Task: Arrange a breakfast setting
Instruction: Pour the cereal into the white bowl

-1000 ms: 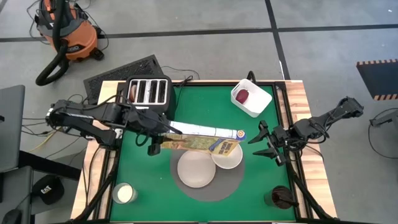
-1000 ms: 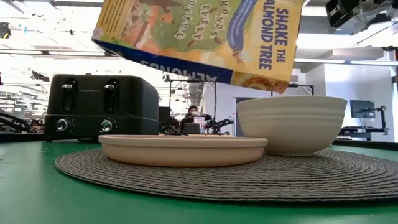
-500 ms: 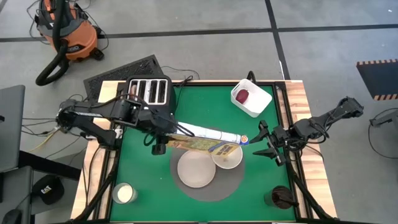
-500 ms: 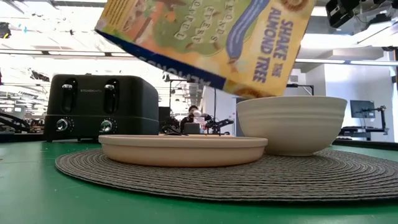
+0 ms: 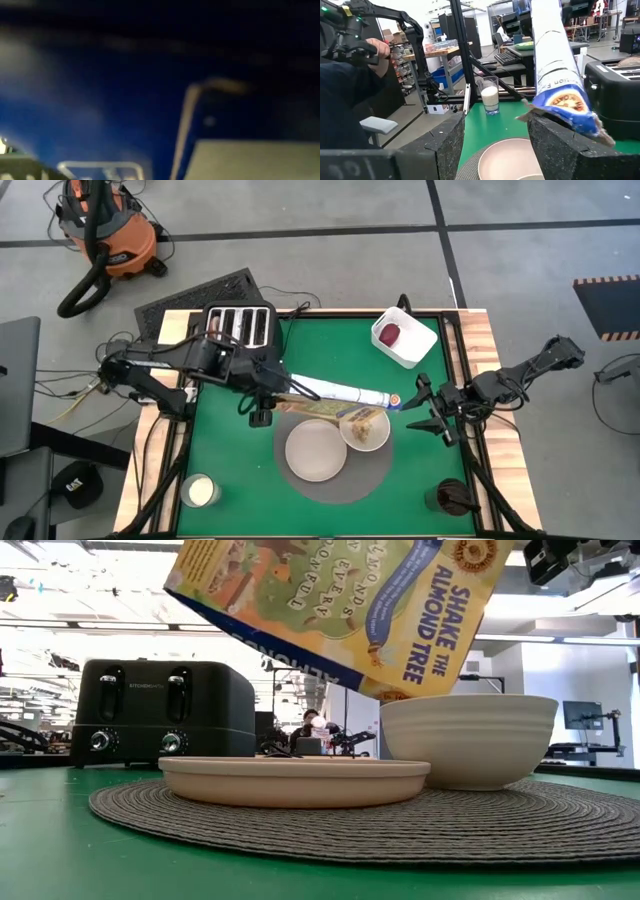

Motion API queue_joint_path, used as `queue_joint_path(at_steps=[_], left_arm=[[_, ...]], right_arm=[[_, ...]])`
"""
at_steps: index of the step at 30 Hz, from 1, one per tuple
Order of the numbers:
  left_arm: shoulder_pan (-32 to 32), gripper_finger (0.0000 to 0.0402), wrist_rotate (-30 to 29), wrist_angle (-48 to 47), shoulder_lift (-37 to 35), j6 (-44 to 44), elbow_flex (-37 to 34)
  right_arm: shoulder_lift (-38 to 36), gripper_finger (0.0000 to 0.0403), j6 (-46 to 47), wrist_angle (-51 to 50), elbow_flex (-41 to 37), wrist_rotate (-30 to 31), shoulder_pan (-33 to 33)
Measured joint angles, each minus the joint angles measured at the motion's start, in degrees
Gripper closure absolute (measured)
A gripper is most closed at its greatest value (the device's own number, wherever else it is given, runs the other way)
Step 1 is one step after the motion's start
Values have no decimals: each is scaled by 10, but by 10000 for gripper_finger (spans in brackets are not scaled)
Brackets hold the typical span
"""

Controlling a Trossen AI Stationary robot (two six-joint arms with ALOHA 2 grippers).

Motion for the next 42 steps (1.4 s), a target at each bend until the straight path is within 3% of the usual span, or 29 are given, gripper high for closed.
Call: queue_joint_path(at_steps=[10, 13, 17, 20, 28, 38, 42], left_arm=[[-4, 260, -7, 2, 0, 5, -2], [-4, 260, 21, 5, 0, 9, -2], [-5, 260, -7, 5, 0, 8, -2], [-4, 260, 12, 6, 0, 11, -2], [-5, 260, -12, -2, 0, 7, -2], [-3, 260, 14, -1, 0, 11, -3], [-7, 260, -2, 3, 0, 13, -3]], right_arm=[[0, 159, 3, -4, 0, 0, 0], [0, 159, 4, -4, 0, 0, 0], [0, 159, 4, -4, 0, 0, 0], [0, 159, 5, -4, 0, 0, 0], [0, 159, 5, -3, 0, 0, 0], [-5, 159, -8, 23, 0, -2, 1], [-13, 159, -16, 27, 0, -4, 1]])
